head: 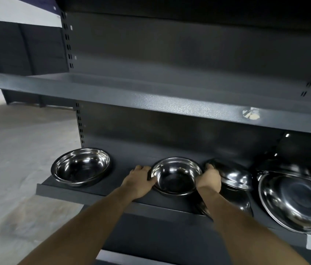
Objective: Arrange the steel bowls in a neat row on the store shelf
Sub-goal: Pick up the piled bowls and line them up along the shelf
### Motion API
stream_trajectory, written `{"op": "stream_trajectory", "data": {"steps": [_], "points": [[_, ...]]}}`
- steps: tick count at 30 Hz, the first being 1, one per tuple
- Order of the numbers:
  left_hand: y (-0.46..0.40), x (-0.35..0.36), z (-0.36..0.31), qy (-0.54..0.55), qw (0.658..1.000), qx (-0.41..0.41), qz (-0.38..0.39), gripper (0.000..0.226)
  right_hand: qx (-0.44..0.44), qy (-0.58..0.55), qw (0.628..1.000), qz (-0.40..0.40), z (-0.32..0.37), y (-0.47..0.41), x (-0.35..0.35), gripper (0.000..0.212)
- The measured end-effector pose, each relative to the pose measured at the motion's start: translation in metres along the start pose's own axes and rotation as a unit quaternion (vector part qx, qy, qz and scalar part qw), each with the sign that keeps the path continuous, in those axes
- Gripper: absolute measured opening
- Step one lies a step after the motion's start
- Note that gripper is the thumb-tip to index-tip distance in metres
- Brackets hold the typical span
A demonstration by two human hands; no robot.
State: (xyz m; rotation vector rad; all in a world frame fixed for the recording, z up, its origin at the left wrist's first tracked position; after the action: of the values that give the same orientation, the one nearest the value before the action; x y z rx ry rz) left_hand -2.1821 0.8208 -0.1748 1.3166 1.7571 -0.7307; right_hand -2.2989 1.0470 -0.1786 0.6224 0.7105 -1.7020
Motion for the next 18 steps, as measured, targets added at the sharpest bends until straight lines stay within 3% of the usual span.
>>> {"op": "stream_trajectory", "data": {"steps": [5, 18], "points": [[0.003, 0.005, 0.010, 0.002, 1.000, -0.002, 0.009, 0.060, 0.007, 0.008, 1.000, -0.007, -0.004, 0.003, -0.004, 0.030], [-0.010, 0.018, -0.002, 0.005, 0.999, 0.029, 0.036, 0.054, 0.030, -0.034, 0.998, -0.042, -0.005, 0.003, -0.010, 0.032]]}}
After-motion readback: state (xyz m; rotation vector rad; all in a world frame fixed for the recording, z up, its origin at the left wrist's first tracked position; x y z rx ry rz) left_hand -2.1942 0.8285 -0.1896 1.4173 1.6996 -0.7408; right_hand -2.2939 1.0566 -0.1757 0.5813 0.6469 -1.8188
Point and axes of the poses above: each hand's wrist, its own y-axis away from the middle knuckle, its own x-axis out of the palm, z = x × y, the point moved 6 cm from there along -y, towards the middle knuckle
